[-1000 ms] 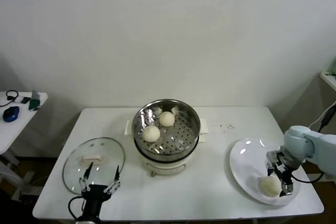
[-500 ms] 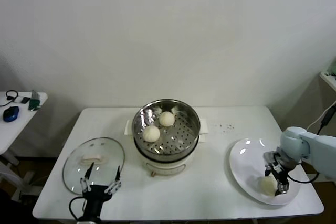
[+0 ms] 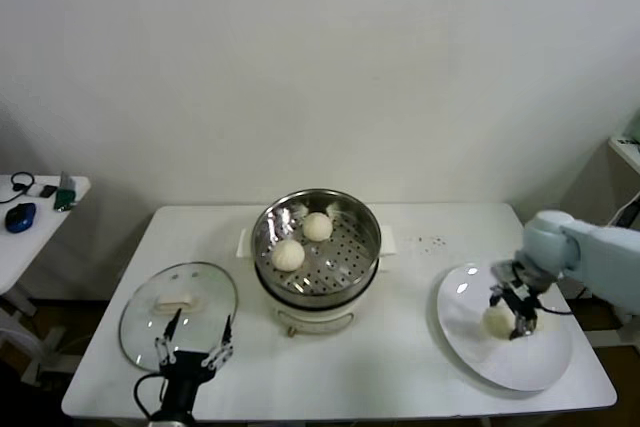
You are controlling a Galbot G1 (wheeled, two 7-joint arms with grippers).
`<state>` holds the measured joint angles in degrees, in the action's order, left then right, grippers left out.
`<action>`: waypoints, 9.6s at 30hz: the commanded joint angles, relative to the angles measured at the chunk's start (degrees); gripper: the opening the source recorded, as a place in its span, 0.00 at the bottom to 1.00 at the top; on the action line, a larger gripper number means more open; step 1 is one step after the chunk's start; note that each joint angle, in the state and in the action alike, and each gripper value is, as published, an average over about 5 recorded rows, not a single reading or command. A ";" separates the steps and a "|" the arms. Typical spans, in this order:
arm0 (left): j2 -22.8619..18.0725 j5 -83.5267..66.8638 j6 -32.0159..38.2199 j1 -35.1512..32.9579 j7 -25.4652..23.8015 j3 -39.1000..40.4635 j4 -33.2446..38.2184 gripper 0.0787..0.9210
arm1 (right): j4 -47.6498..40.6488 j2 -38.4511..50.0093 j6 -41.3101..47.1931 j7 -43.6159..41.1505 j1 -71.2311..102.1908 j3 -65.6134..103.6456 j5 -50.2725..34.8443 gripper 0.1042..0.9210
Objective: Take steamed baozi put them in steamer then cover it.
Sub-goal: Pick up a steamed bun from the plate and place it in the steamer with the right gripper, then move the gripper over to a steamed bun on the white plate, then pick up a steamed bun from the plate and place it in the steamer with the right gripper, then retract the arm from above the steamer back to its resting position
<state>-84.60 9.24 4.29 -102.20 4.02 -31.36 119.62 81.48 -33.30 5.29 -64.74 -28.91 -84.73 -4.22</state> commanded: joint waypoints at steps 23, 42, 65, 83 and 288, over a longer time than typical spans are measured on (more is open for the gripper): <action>2.48 -1.78 -0.16 -0.31 -0.60 -0.05 -0.36 0.88 | -4.23 -44.16 -28.66 -5.77 -17.43 0.41 -2.14 0.75; 3.11 -4.17 1.09 -1.28 -0.48 -1.91 -1.83 0.88 | -8.05 -51.67 -32.33 -8.32 -4.41 0.75 5.96 0.75; 3.12 -4.39 1.50 -1.62 -0.37 -2.39 -1.86 0.88 | -7.75 -47.66 -31.33 -9.78 -7.12 4.13 7.81 0.88; 3.01 -3.72 1.23 -0.60 -0.46 -1.04 -1.49 0.88 | 5.24 -13.82 4.88 13.16 -26.52 -15.10 -18.29 0.88; 4.00 51.62 -6.26 4.40 0.74 -5.63 -1.37 0.88 | 15.58 -13.15 -6.99 54.63 98.78 116.36 -29.98 0.88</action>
<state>-80.88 28.25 0.72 -97.05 5.45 -33.41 119.32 92.33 -37.72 -3.24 -12.60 43.65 3.32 -39.21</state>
